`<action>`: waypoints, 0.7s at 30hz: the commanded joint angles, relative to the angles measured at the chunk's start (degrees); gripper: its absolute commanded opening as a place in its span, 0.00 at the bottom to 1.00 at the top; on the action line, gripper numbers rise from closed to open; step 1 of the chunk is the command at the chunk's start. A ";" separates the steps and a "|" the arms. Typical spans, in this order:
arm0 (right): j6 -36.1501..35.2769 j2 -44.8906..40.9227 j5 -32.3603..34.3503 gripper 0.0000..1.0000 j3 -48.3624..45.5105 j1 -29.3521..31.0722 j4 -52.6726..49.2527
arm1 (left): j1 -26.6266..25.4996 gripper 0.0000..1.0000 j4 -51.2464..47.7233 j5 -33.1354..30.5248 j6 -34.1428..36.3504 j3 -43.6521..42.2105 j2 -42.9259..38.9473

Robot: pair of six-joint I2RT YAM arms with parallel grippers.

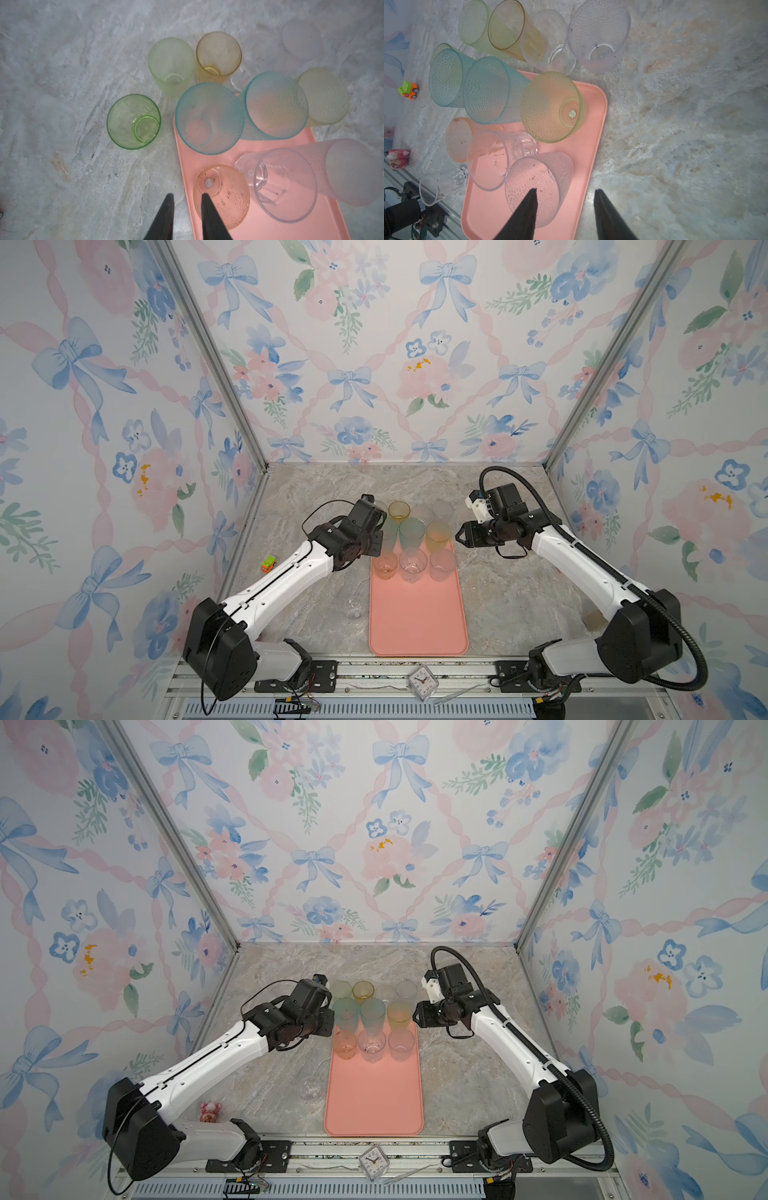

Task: Place the glasses into the tray
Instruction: 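Raise the left gripper away while the right gripper reaches the small clear stemmed cup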

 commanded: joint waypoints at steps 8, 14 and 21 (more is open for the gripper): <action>2.27 -1.17 3.54 0.47 3.12 17.86 -1.97 | 2.54 0.28 24.31 -4.33 -0.48 -14.43 -11.68; 5.93 1.58 3.77 0.44 4.65 27.38 0.58 | 2.52 0.29 26.93 -10.14 -0.83 -17.45 -17.42; 8.29 6.61 4.67 0.41 6.23 36.63 3.01 | 2.60 0.32 28.52 -18.39 0.70 -21.80 -27.35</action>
